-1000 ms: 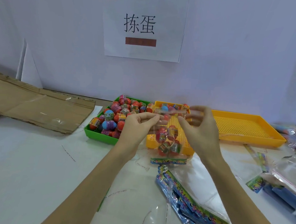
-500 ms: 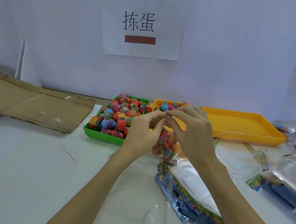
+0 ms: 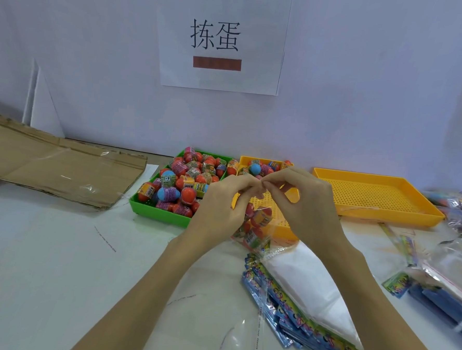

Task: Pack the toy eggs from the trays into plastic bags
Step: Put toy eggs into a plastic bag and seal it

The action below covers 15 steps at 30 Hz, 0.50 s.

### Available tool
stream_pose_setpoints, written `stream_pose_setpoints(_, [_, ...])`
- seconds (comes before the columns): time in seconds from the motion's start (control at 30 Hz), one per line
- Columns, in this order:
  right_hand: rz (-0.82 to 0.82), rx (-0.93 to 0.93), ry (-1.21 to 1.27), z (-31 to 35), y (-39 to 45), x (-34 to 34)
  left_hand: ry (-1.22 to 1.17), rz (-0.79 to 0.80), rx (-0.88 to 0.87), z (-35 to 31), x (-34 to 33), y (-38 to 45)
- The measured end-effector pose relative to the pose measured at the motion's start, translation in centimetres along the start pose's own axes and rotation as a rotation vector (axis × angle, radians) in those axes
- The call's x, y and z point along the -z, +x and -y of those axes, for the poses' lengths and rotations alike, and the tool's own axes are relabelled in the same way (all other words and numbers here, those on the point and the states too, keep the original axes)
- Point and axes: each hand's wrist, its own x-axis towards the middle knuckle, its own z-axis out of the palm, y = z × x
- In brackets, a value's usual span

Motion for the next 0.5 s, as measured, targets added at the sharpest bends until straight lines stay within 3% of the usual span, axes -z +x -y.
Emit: stream_pose_setpoints(0.5, [0.000,-0.008,0.006,0.20,-0.21,-0.78,-0.082,0.022,0.092,-0.40,-0.03,-0.20])
